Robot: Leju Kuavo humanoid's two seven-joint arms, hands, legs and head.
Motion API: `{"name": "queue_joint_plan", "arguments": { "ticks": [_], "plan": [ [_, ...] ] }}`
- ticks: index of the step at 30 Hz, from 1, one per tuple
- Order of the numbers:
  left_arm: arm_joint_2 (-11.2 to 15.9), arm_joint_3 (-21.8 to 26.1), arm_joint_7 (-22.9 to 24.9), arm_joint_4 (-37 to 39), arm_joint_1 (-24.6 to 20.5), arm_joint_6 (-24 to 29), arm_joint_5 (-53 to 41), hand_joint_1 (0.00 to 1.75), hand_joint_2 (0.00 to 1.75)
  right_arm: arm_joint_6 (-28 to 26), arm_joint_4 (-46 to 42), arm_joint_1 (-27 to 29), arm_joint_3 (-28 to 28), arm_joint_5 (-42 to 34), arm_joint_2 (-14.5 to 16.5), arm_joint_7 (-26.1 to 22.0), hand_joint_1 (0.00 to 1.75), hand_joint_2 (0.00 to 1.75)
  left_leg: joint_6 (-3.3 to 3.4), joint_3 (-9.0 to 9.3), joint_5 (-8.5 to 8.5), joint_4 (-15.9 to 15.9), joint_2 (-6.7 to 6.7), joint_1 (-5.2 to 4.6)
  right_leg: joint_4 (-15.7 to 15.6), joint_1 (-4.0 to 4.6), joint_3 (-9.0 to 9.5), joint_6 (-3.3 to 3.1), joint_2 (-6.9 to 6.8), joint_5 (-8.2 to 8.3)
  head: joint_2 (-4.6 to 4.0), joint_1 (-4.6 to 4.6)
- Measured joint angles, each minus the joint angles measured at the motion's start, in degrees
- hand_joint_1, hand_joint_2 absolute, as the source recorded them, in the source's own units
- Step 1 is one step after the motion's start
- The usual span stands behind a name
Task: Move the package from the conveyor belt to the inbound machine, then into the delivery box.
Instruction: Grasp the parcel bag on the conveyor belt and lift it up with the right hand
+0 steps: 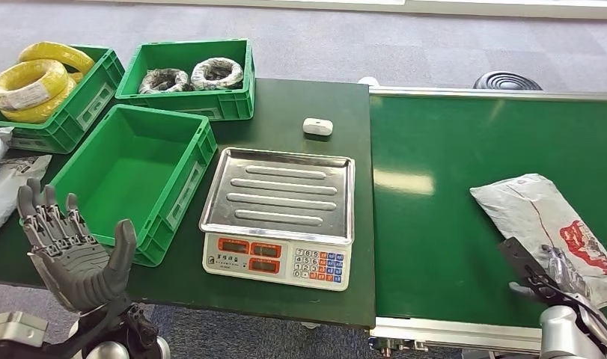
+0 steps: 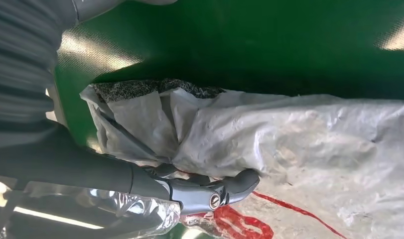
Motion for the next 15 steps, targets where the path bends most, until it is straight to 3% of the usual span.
{"name": "queue_joint_plan", "arguments": {
  "ticks": [5, 10, 11, 14, 15],
  "plan": [
    [0.0, 0.1, 0.0, 0.2, 0.0, 0.0, 0.0, 0.0, 1.75, 0.7, 1.8, -0.3, 0.4, -0.4, -0.6, -0.5, 0.0, 1.75, 0.0, 0.04, 0.0, 0.0, 0.01, 0.0, 0.0, 0.0, 0.07, 0.0, 0.0, 0.0, 0.0, -0.01],
    [0.0, 0.4, 0.0, 0.2, 0.0, 0.1, -0.1, 0.0, 1.75, 4.6, 1.8, -0.3, 2.1, -3.7, -0.5, -2.4, 0.0, 1.75, 0.0, 0.08, 0.0, 0.0, 0.13, 0.0, 0.0, 0.0, 0.07, 0.0, 0.06, 0.01, 0.0, 0.0],
    [0.0, 0.5, 0.0, 0.2, 0.0, 0.1, -0.2, 0.0, 1.75, 5.2, 1.7, -0.3, 2.6, -4.4, -0.5, -2.6, 0.16, 1.75, 0.0, 0.09, 0.0, 0.0, 0.18, 0.0, 0.0, 0.0, 0.07, 0.0, 0.1, 0.02, 0.0, -0.01],
    [0.0, 0.7, 0.0, 0.2, 0.0, 0.4, -0.4, 0.0, 1.75, 6.5, 1.2, -0.1, 4.4, -6.6, -0.5, -2.5, 1.47, 1.75, 0.01, 0.12, -0.01, 0.0, 0.25, 0.0, 0.0, 0.0, 0.08, 0.0, 0.18, 0.02, 0.0, -0.01],
    [0.0, 0.8, 0.0, 0.2, 0.1, 0.6, -0.5, 0.0, 1.75, 6.7, 1.0, 0.0, 5.0, -7.3, -0.5, -2.5, 1.75, 1.75, 0.01, 0.13, -0.01, 0.0, 0.26, 0.0, 0.0, 0.0, 0.08, 0.0, 0.18, 0.03, 0.0, -0.01]
  ]
}}
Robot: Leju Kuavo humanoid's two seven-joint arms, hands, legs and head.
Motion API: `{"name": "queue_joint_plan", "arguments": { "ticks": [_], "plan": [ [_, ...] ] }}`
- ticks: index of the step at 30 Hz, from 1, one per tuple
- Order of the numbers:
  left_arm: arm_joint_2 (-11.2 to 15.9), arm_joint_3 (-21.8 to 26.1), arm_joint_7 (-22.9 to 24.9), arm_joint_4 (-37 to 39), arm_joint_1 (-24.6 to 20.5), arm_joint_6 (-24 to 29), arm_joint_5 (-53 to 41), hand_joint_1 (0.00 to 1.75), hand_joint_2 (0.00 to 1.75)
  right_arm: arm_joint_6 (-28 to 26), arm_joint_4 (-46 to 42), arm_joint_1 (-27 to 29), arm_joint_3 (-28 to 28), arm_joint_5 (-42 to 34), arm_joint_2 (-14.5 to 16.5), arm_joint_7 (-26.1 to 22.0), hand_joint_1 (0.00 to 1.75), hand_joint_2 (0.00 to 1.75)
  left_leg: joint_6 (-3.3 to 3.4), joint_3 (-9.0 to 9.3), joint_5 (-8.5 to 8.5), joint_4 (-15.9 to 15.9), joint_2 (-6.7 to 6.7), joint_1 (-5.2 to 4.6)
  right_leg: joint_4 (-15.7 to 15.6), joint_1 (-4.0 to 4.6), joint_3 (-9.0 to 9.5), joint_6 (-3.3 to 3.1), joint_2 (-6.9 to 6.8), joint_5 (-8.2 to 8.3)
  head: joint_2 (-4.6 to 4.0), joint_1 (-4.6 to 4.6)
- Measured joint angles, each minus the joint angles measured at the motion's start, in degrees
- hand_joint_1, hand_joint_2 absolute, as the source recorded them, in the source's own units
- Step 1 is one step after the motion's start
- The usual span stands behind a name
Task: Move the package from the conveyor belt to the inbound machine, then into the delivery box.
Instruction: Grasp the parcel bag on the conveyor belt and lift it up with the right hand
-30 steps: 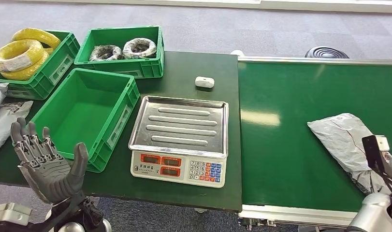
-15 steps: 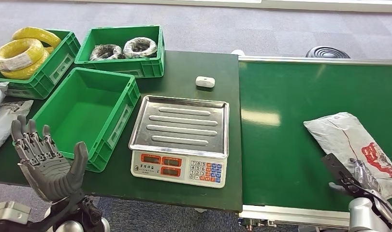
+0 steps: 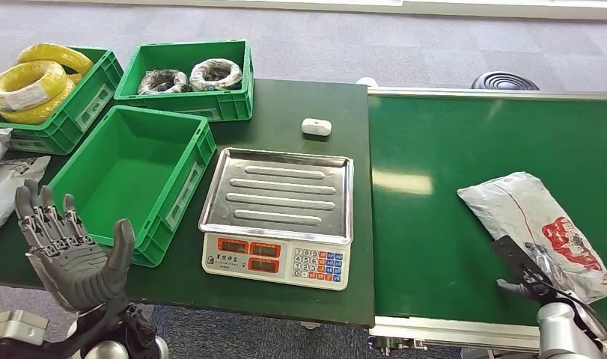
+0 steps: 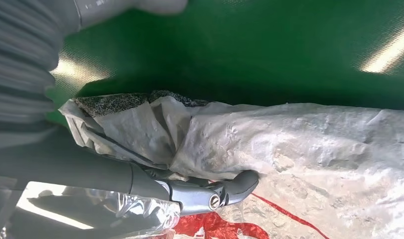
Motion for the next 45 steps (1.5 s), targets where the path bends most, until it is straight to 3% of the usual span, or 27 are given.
{"name": "queue_joint_plan", "arguments": {
  "ticks": [17, 26, 31, 35, 39, 41, 45],
  "plan": [
    [0.1, 1.3, 0.0, -0.9, 1.3, 2.5, -0.4, 0.0, 1.75, -4.8, -3.4, -1.0, 10.8, -5.9, 0.7, 1.3, 1.75, 1.75, 0.0, -0.02, 0.0, 0.0, -0.01, 0.0, 0.0, 0.0, 0.0, 0.02, 0.01, 0.03, 0.0, 0.0],
    [0.2, 1.5, 0.0, -2.3, 2.7, 3.9, -0.5, 0.0, 1.75, -16.3, -9.6, -0.8, 14.5, -7.3, 2.6, 2.0, 1.75, 1.75, 0.0, -0.07, 0.01, 0.0, -0.02, 0.0, 0.0, 0.0, -0.03, 0.03, -0.01, 0.03, 0.0, 0.01],
    [0.1, 1.3, 0.0, -2.8, 3.0, 4.4, -0.5, 0.0, 1.75, -31.5, -18.8, 0.5, 15.6, -9.2, 5.1, 1.0, 1.75, 1.75, -0.01, -0.05, 0.01, 0.0, -0.02, 0.01, 0.0, 0.01, -0.06, 0.03, 0.0, 0.02, 0.0, -0.01],
    [0.1, 1.0, 0.0, -2.9, 2.9, 4.4, -0.5, 0.0, 1.75, -33.4, -25.0, 1.2, 16.4, -9.8, 6.6, 0.9, 1.75, 1.75, -0.01, -0.06, 0.01, 0.0, -0.02, 0.01, 0.0, 0.01, -0.06, 0.02, -0.01, 0.02, 0.0, 0.01],
    [0.1, 0.8, 0.0, -2.9, 2.9, 4.4, -0.4, 0.0, 1.75, -33.4, -28.7, 1.9, 16.9, -8.6, 7.6, 2.0, 0.02, 1.75, 0.0, -0.07, 0.01, 0.0, -0.02, 0.0, 0.0, 0.0, -0.05, 0.03, -0.01, 0.02, 0.0, 0.02],
    [0.1, 0.8, 0.0, -2.9, 2.7, 4.4, -0.2, 0.0, 1.75, -30.5, -30.5, 2.1, 17.7, -5.3, 8.0, 6.5, 0.0, 1.75, 0.0, -0.05, 0.01, 0.0, -0.01, 0.0, 0.0, 0.0, -0.05, 0.03, 0.0, 0.02, 0.0, 0.01],
    [0.1, 0.8, 0.0, -2.5, 1.4, 2.8, 0.5, 0.0, 1.75, -12.7, -25.0, -0.3, 19.1, 1.1, 6.3, 19.7, 0.0, 1.75, 0.01, -0.02, 0.02, 0.0, -0.08, 0.0, 0.0, 0.0, -0.02, 0.03, -0.06, 0.03, 0.0, 0.0]
  ]
}}
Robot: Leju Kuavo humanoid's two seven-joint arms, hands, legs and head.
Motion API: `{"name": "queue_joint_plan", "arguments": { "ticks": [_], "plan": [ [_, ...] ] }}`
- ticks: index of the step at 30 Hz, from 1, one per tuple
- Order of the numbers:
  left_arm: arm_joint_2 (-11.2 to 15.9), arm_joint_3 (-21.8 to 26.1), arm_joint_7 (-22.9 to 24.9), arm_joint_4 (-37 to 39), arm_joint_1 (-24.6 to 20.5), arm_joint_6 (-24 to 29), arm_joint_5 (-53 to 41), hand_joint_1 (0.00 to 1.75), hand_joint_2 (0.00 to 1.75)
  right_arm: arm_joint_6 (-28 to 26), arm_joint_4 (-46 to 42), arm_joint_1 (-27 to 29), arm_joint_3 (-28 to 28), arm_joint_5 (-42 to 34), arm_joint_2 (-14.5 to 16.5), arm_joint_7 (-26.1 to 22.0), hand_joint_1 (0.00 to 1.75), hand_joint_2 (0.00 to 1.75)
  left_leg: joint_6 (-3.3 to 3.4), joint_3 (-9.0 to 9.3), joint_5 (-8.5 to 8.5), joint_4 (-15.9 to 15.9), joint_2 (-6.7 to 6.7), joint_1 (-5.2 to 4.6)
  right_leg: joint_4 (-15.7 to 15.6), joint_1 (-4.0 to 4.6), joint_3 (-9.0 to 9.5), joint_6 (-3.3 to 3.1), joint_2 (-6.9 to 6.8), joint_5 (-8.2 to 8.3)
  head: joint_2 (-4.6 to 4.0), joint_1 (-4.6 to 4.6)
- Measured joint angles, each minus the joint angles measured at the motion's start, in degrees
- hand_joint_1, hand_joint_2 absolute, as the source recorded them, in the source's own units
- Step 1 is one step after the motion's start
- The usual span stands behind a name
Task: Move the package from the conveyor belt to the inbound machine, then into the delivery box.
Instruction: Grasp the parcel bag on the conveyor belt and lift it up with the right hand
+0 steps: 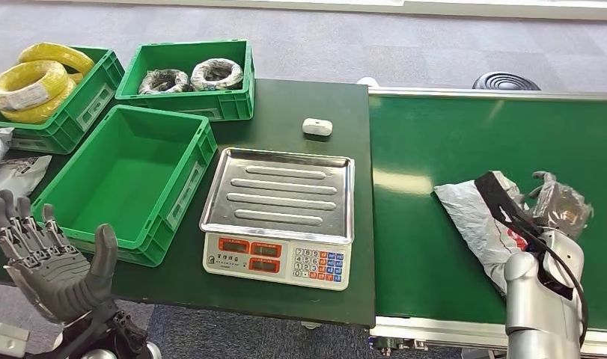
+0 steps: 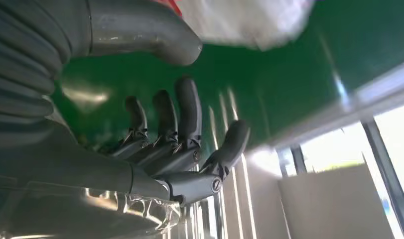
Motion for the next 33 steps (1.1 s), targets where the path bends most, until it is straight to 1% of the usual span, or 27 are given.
{"name": "queue_joint_plan", "arguments": {
  "ticks": [1, 2, 8, 11, 17, 23, 25, 27, 30, 33],
  "plan": [
    [0.0, 0.0, 0.0, 0.3, -0.5, -0.7, 0.3, 0.0, 1.75, 3.2, 3.4, -0.8, 0.1, 0.2, -1.1, 1.2, 0.0, 1.75, 0.02, -0.03, 0.02, 0.0, -0.1, 0.0, 0.0, 0.0, 0.02, 0.0, -0.09, 0.0, 0.0, 0.01],
    [0.0, 0.1, 0.0, 0.6, -0.9, -1.1, 0.5, 0.0, 1.75, 4.9, 6.6, -1.3, 0.2, 0.1, -2.1, 1.7, 0.0, 1.75, 0.04, -0.07, 0.04, 0.0, -0.19, -0.01, 0.0, -0.01, 0.03, 0.01, -0.18, 0.0, 0.0, 0.02],
    [0.0, 0.3, 0.0, 2.3, -2.4, -2.2, 0.7, 0.0, 1.75, 7.3, 18.9, -3.2, 0.2, -0.8, -6.3, 2.2, 0.0, 1.75, 0.08, -0.16, 0.06, 0.0, -0.22, -0.01, 0.0, -0.01, -0.07, 0.02, -0.22, 0.01, 0.0, 0.01],
    [0.0, 0.4, 0.0, 2.9, -2.8, -2.3, 0.7, 0.0, 1.75, 8.5, 23.5, -4.1, 0.2, -1.5, -7.7, 1.8, 0.0, 1.75, 0.09, -0.19, 0.05, 0.0, -0.22, -0.01, 0.0, -0.01, -0.08, 0.02, -0.23, 0.0, 0.0, 0.01],
    [0.0, 0.7, 0.0, 3.5, -3.0, -2.1, 0.6, 0.0, 1.75, 9.4, 28.7, -6.4, 0.2, -1.8, -8.8, 0.8, 0.0, 1.75, 0.09, -0.17, 0.06, 0.0, -0.19, 0.0, 0.0, -0.01, -0.05, 0.02, -0.22, 0.0, 0.0, 0.02],
    [0.0, 0.9, 0.0, 3.5, -3.0, -2.1, 0.6, 0.0, 1.75, 12.8, 31.4, -7.5, 0.1, -3.9, -9.0, -1.5, 0.01, 1.75, 0.09, -0.14, 0.06, 0.1, -0.18, -0.01, 0.0, -0.01, -0.03, 0.02, -0.21, 0.01, 0.0, 0.01],
    [0.0, 0.9, 0.0, 3.5, -3.0, -2.1, 0.6, 0.0, 1.75, 13.6, 31.9, -7.7, 0.1, -4.3, -9.1, -2.4, 0.88, 1.75, 0.09, -0.13, 0.06, 0.1, -0.18, 0.0, 0.0, 0.0, -0.03, 0.02, -0.21, 0.0, 0.0, 0.01],
    [0.0, 1.0, 0.0, 3.6, -3.1, -2.0, 0.5, 0.0, 1.75, 14.5, 32.3, -7.7, 0.0, -5.1, -9.1, -4.3, 1.75, 1.75, 0.09, -0.14, 0.05, 0.0, -0.18, 0.0, 0.0, 0.0, -0.02, 0.02, -0.21, 0.0, 0.0, 0.02],
    [0.0, 1.2, 0.0, 3.6, -3.1, -1.9, 0.2, 0.0, 1.75, 15.5, 32.6, -7.5, -0.1, -6.5, -9.1, -7.9, 1.75, 1.75, 0.09, -0.12, 0.05, 0.0, -0.1, 0.0, 0.0, 0.0, -0.03, 0.02, -0.13, 0.01, 0.0, 0.01],
    [0.0, 1.4, 0.0, 3.6, -3.1, -1.9, 0.1, 0.0, 1.75, 15.7, 32.7, -7.5, -0.2, -7.1, -9.1, -9.2, 1.75, 1.75, 0.09, -0.09, 0.05, 0.0, -0.05, 0.0, 0.0, 0.0, -0.02, 0.02, -0.1, 0.01, 0.0, 0.01]
  ]
}}
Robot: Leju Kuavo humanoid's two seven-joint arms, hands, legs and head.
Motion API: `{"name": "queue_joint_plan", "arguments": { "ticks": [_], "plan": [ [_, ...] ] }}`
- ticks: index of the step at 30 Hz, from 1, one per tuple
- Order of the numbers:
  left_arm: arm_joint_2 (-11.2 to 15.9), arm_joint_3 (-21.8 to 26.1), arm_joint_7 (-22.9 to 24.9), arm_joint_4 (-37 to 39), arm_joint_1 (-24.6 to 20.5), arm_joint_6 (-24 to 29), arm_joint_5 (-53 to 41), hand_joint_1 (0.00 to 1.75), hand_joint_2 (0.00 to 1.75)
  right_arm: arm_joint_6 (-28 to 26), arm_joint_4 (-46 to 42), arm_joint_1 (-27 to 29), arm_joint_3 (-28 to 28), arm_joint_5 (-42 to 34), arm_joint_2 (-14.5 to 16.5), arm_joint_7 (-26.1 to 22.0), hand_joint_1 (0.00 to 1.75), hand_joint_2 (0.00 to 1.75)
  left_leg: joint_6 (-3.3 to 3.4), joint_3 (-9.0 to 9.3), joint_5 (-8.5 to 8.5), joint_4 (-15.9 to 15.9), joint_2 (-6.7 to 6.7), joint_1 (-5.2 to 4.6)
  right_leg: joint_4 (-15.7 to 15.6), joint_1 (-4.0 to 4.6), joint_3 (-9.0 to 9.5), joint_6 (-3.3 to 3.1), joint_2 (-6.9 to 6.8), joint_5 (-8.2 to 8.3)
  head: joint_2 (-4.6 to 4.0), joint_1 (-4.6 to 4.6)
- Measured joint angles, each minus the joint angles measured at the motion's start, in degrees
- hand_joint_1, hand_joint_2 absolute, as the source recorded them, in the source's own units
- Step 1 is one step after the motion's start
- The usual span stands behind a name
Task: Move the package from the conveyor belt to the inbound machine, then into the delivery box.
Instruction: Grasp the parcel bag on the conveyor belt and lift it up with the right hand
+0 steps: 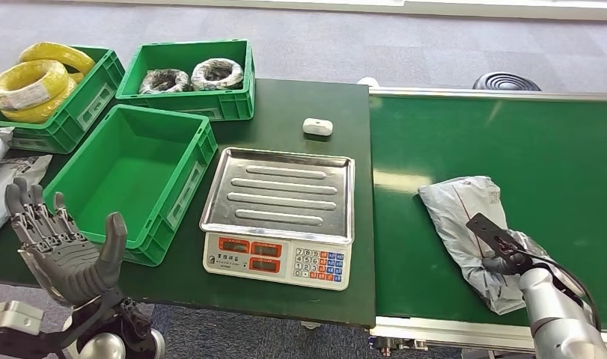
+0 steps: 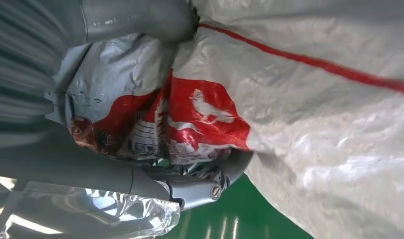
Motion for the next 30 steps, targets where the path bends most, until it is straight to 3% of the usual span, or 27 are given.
{"name": "queue_joint_plan", "arguments": {
  "ticks": [11, 14, 17, 20, 23, 25, 30],
  "plan": [
    [0.0, 0.6, 0.0, -0.3, 0.5, 0.4, -0.4, 0.0, 1.75, -1.0, 0.0, -0.6, 0.0, -0.5, 1.0, -0.9, 1.75, 1.75, 0.0, -0.03, 0.0, 0.0, -0.03, 0.0, 0.0, 0.0, 0.02, 0.0, -0.01, 0.0, 0.0, -0.01],
    [0.0, 1.0, 0.0, -0.8, 0.9, 1.0, -0.6, 0.0, 1.75, -3.6, 0.0, -0.8, 0.2, -0.7, 1.5, -1.6, 1.75, 1.75, 0.0, -0.07, 0.0, 0.0, -0.04, 0.0, 0.0, 0.0, 0.02, 0.0, -0.02, 0.0, 0.0, 0.0],
    [0.0, 1.2, 0.0, -2.2, 2.0, 2.4, -1.1, 0.0, 1.75, -12.8, -1.0, -0.8, 0.3, -0.9, 2.6, -3.2, 1.75, 1.75, 0.0, -0.12, 0.0, 0.0, -0.04, 0.0, 0.0, 0.0, 0.0, 0.0, -0.01, 0.0, 0.0, 0.0],
    [0.0, 1.2, 0.0, -4.0, 3.6, 3.7, -1.6, 0.0, 1.75, -30.4, -6.3, -0.5, 0.5, -0.3, 4.7, -4.2, 1.75, 1.75, -0.01, -0.11, 0.01, 0.0, -0.04, 0.0, 0.0, 0.0, -0.06, 0.0, -0.01, 0.0, 0.0, 0.0],
    [-0.1, 1.1, 0.0, -4.9, 4.5, 3.9, -1.7, 0.0, 1.75, -45.0, -18.6, 2.0, 0.8, 2.2, 7.8, -3.7, 1.75, 1.75, -0.01, -0.12, 0.01, 0.0, -0.16, 0.02, 0.0, 0.02, -0.08, 0.0, -0.09, -0.01, 0.0, 0.0],
    [-0.2, 0.9, 0.0, -5.0, 4.6, 4.0, -1.8, 0.0, 1.75, -48.6, -28.5, 4.5, 1.4, 4.5, 10.0, -3.1, 1.75, 1.75, -0.01, -0.13, 0.01, 0.0, -0.15, 0.04, 0.0, 0.04, -0.08, 0.0, -0.09, -0.02, 0.0, 0.0],
    [-0.2, 0.0, 0.0, -5.0, 4.6, 4.1, -1.7, 0.0, 1.75, -49.3, -47.6, 9.3, 3.3, 12.5, 15.4, -2.0, 1.75, 1.75, -0.02, -0.12, 0.01, 0.0, -0.09, 0.05, 0.0, 0.05, -0.1, -0.01, -0.06, -0.03, 0.0, 0.0]
  ]
}}
